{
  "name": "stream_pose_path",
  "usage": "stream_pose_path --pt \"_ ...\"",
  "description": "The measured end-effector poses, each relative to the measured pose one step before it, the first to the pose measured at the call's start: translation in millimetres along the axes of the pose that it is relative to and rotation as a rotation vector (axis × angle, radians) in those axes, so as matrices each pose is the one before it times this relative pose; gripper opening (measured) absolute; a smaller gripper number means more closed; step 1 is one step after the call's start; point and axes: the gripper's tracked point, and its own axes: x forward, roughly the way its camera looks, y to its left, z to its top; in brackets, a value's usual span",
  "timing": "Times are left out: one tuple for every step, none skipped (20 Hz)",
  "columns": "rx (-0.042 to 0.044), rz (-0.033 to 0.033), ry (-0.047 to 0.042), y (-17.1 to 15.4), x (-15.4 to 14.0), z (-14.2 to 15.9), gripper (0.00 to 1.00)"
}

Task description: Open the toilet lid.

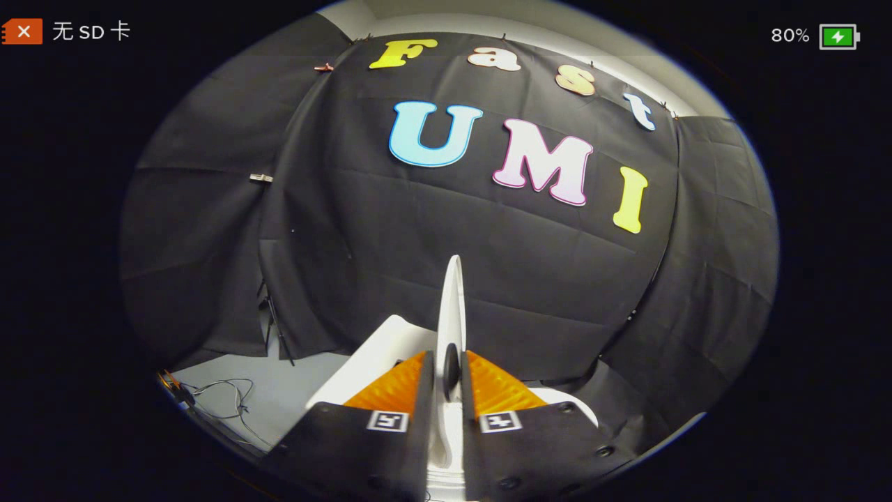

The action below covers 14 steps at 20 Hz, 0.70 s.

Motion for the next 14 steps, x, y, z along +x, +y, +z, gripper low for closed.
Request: stream_pose_path --pt "-0.00171 0.015 0.00738 2.8 -0.56 -3.02 0.44" --pt "0.0006 0.01369 0.00662 3.09 -0.77 -2.98 0.58" --pt "0.00003 -0.00804 0.00514 -1.36 0.19 -0.31 0.72" --pt "0.00333 -0.00407 -0.00095 -2.67 -2.33 -0.49 0.85" --pt "0.00558 -0.00251 -0.00393 -0.99 -1.5 2.21 0.99" --pt "0.0063 -0.00319 -0.00724 -1.0 -0.98 2.04 0.99" --pt "0.00528 -0.00021 -0.00599 -0.67 -2.33 1.32 0.99" --pt "0.00309 0.0025 -0.00254 0.2 -0.86 1.87 0.99" --pt "0.00094 0.00389 -0.00259 0.74 -0.59 1.54 0.99" --pt "-0.00174 0.00197 -0.00302 -1.03 -2.67 2.65 0.99" --pt "0.00127 -0.00134 -0.00783 -1.67 -2.53 3.77 0.99" --pt "0.00516 0.00195 -0.00611 -0.39 -2.81 4.22 0.99" --pt "0.00749 0.00467 -0.00635 0.05 -2.58 4.42 0.99" --pt "0.00683 0.00319 -0.00617 -0.83 -1.97 5.04 0.99"
